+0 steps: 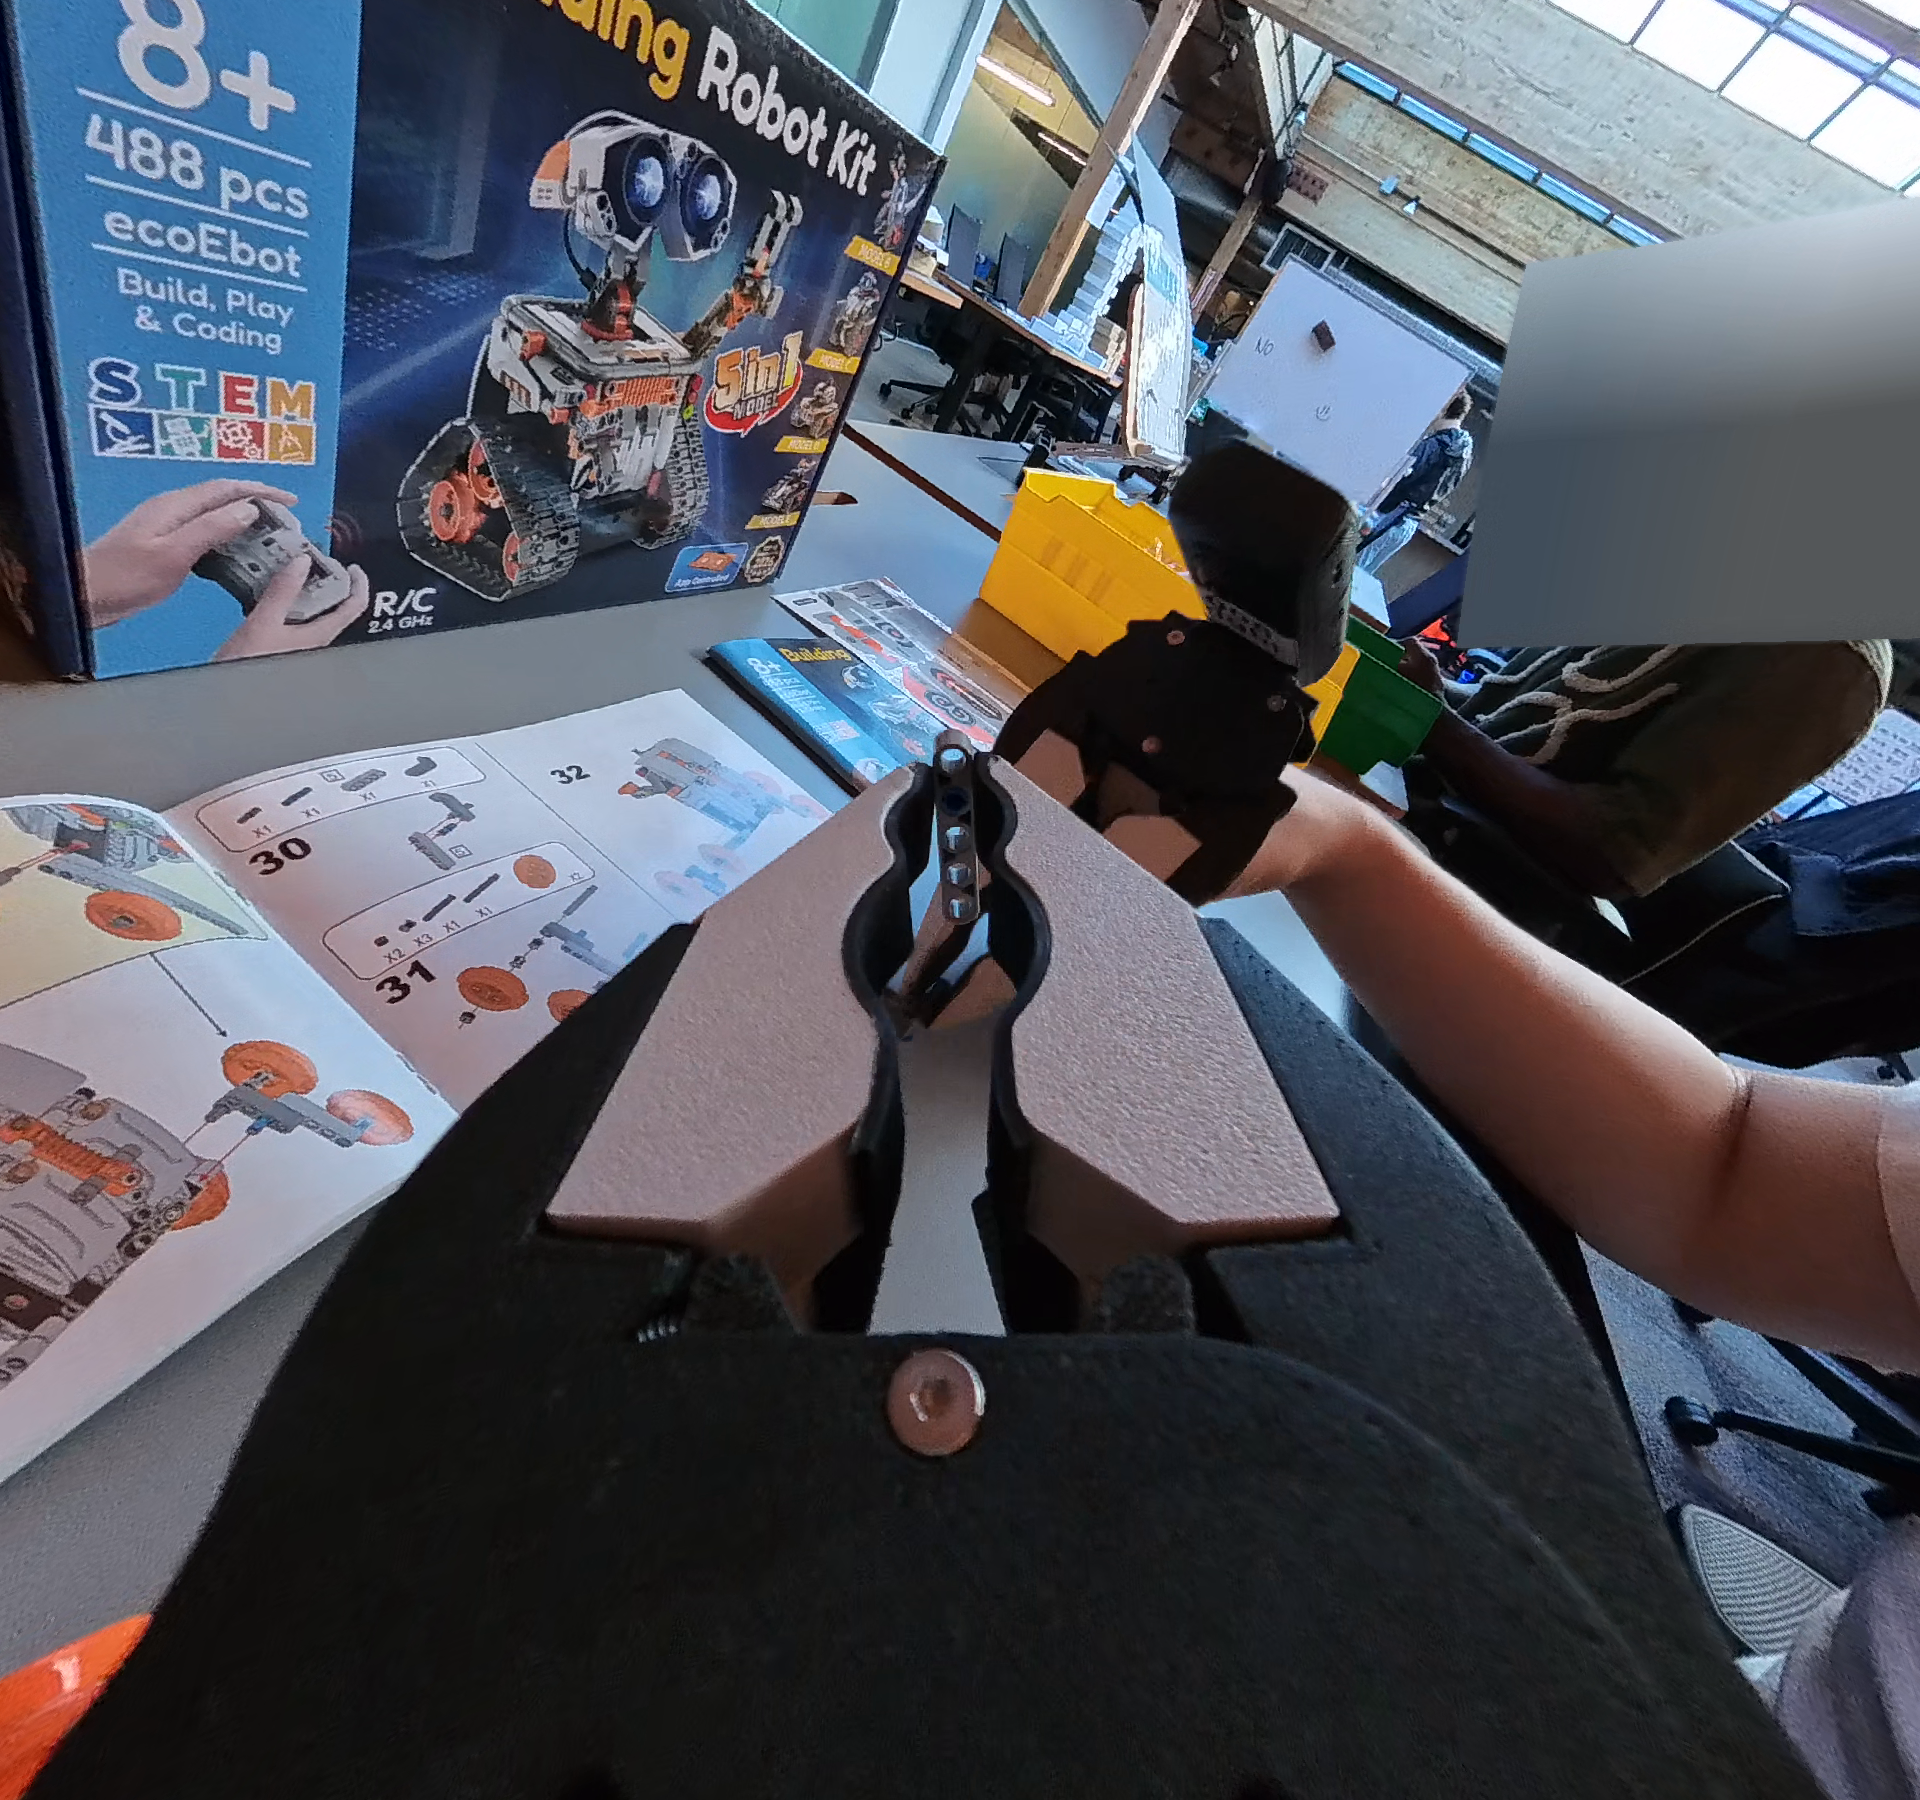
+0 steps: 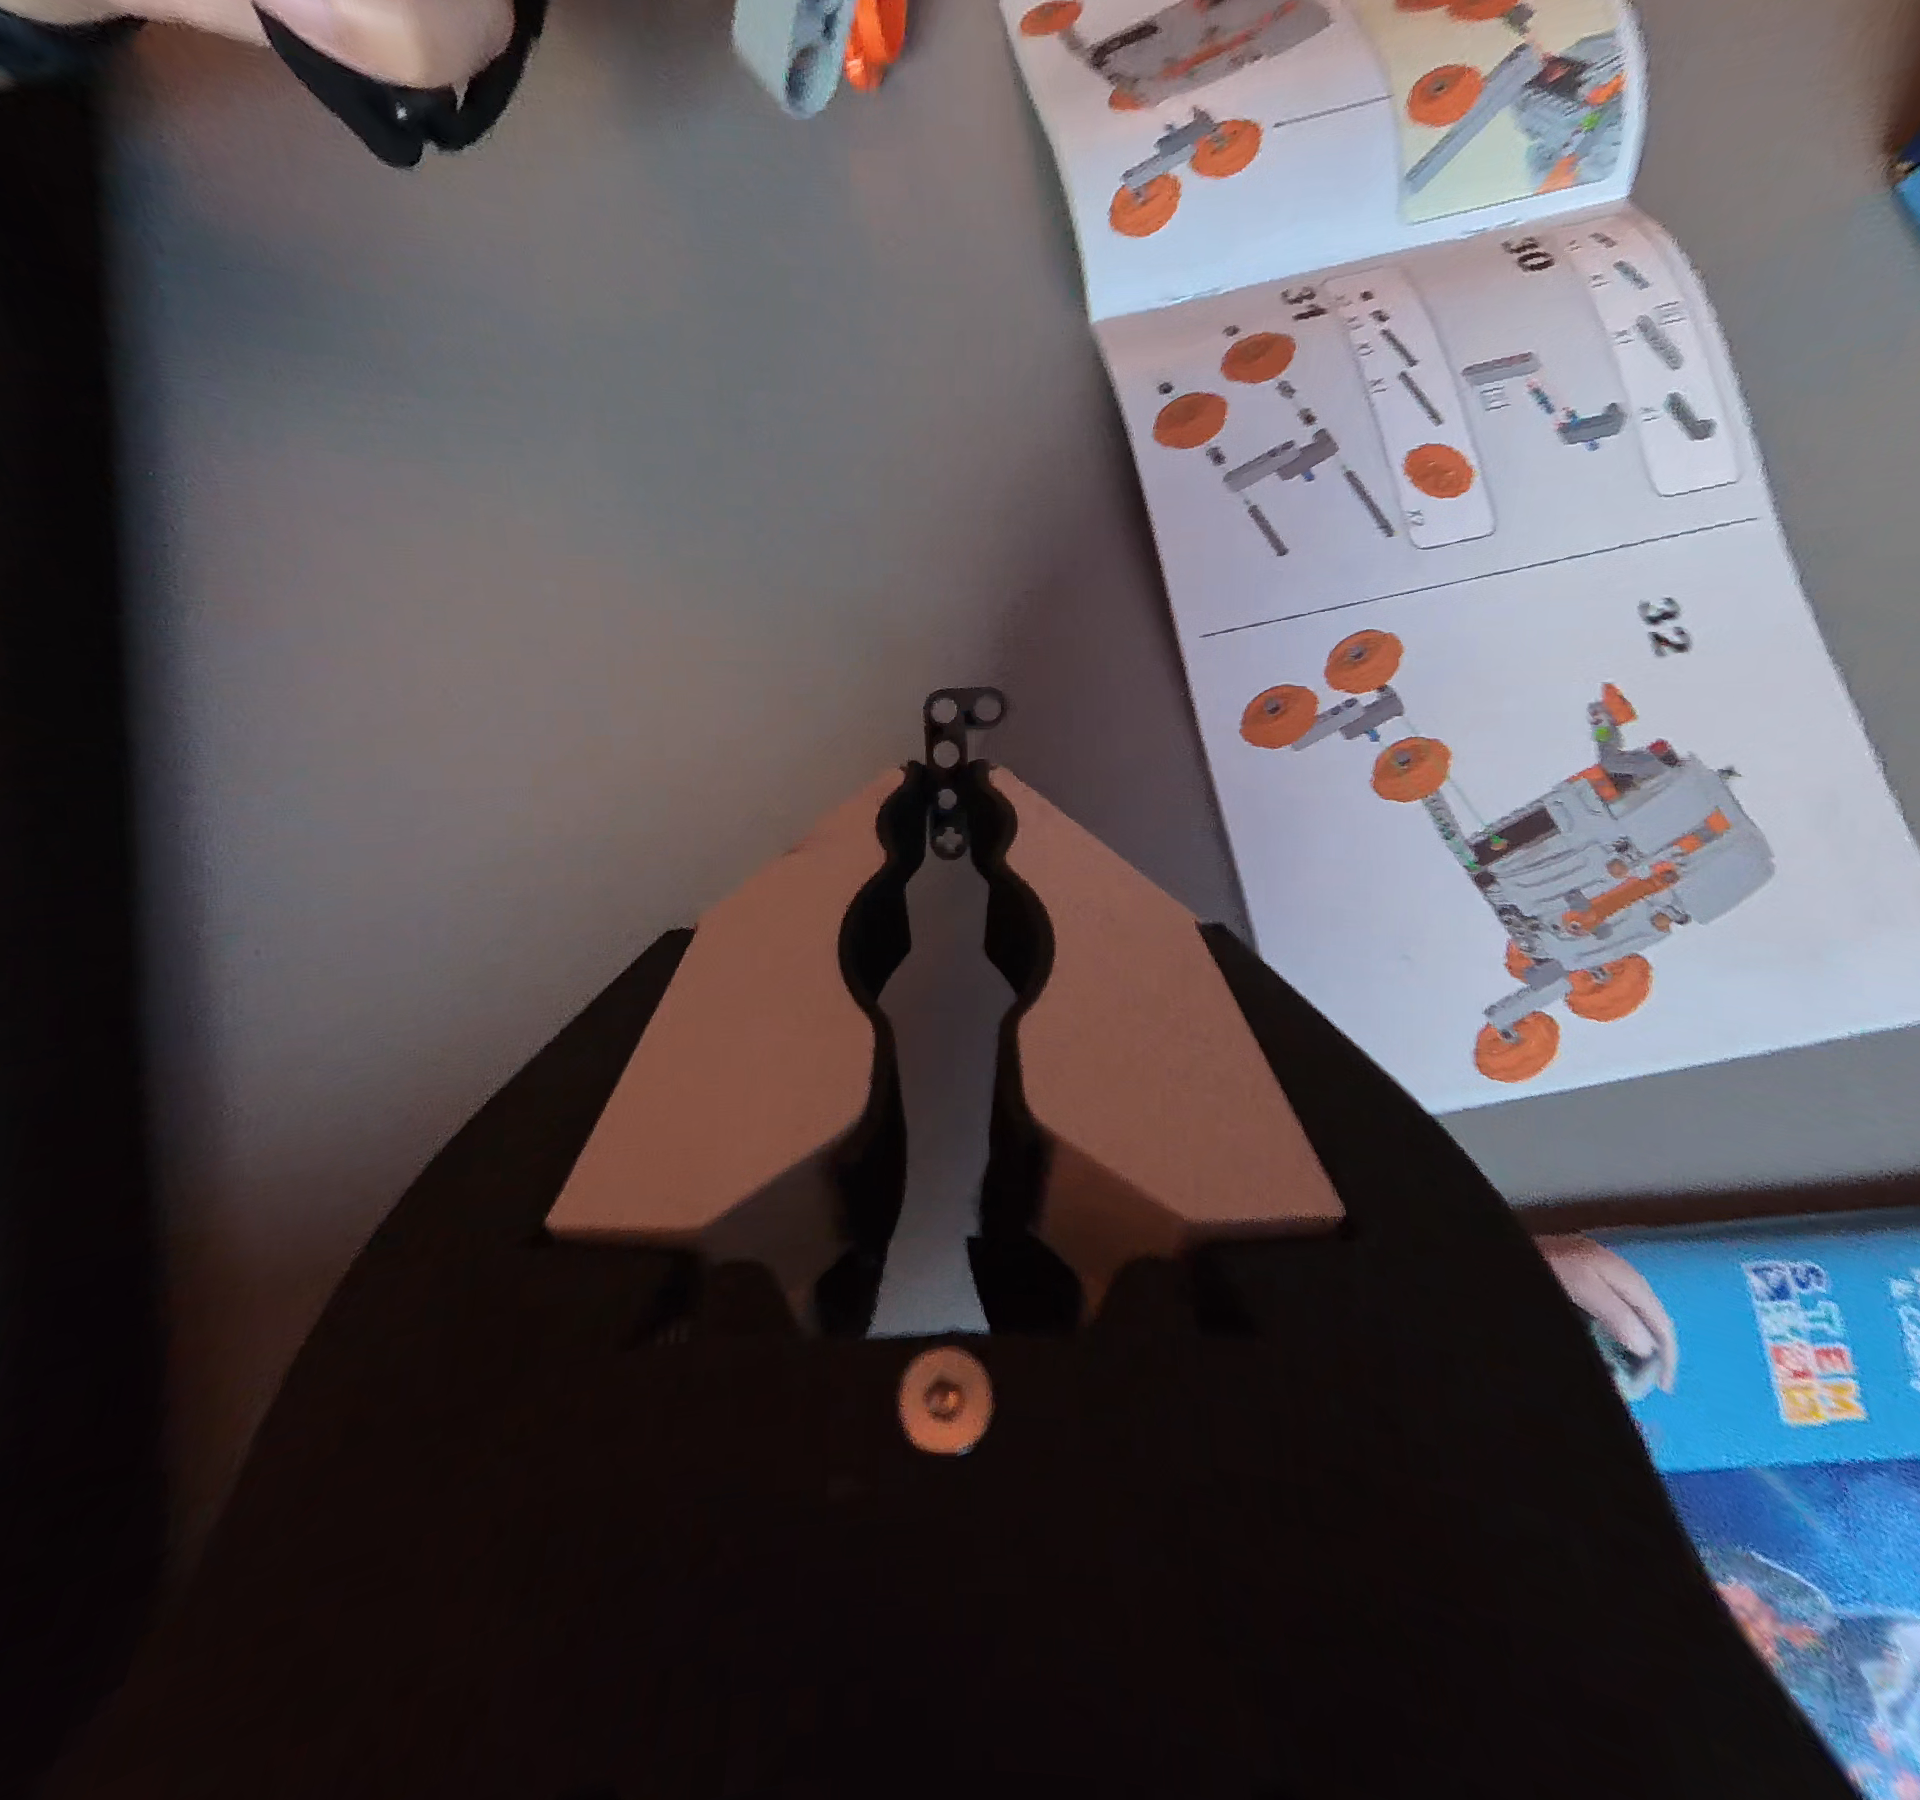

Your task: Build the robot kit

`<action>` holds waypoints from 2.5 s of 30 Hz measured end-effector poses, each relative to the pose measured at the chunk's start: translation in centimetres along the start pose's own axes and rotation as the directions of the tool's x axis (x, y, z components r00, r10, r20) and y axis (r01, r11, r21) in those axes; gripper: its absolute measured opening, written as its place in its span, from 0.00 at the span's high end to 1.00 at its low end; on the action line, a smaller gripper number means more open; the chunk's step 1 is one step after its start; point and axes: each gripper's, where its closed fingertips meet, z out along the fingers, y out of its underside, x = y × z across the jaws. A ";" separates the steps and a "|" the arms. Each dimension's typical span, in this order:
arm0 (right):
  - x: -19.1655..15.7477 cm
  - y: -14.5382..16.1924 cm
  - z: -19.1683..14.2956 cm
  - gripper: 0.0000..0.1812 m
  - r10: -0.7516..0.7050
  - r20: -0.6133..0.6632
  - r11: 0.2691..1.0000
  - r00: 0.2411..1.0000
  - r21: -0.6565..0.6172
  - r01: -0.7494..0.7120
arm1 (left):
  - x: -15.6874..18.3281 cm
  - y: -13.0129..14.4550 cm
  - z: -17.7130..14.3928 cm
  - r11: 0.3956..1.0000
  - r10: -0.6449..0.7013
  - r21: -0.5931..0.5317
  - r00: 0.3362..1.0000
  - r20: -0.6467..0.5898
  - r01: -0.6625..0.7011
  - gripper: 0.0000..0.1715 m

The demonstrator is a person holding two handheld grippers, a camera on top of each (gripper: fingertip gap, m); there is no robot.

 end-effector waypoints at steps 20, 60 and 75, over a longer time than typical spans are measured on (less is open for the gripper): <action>-0.4 1.4 -0.1 0.96 0.002 0.002 0.995 1.000 -0.095 -0.002 | 0.3 -0.3 -0.2 1.000 -0.010 0.011 1.000 -0.009 0.010 0.97; 2.7 -4.6 -5.9 0.96 0.161 0.026 0.872 0.987 0.464 -0.155 | -1.5 3.7 0.9 0.980 -0.104 -0.167 0.994 0.018 0.105 0.97; 2.3 -6.9 -8.8 0.97 0.274 0.424 0.631 0.863 0.598 -0.494 | 1.4 4.4 1.5 0.962 -0.198 -0.225 0.964 -0.175 0.156 0.97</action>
